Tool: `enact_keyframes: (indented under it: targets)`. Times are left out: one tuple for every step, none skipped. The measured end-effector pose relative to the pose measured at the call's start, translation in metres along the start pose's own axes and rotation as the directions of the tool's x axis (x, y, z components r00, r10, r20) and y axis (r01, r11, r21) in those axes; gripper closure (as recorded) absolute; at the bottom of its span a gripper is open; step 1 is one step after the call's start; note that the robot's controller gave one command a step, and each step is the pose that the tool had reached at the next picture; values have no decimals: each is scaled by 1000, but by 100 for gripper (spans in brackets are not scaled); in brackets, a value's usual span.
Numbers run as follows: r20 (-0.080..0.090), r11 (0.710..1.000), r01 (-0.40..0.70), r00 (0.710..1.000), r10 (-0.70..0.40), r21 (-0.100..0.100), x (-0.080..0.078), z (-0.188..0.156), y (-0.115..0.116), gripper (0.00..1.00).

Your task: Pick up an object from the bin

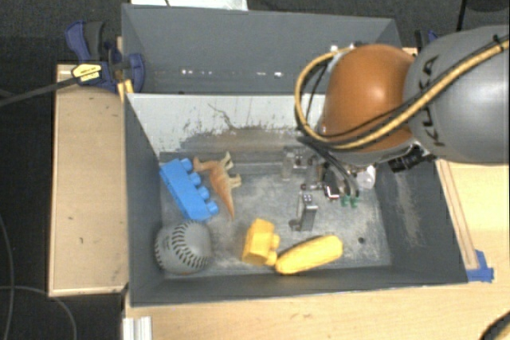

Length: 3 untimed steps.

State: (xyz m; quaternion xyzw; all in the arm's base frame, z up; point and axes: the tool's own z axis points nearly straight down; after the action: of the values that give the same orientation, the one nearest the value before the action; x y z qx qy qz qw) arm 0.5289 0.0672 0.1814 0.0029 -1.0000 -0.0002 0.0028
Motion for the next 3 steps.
enact_keyframes:
  targets:
    - [8,1000,-2,1000,2,-1,-2,-5,0,0]
    - [13,997,74,997,-74,0,17,37,-15,0]
    - [7,997,75,997,-75,0,29,69,-24,0]
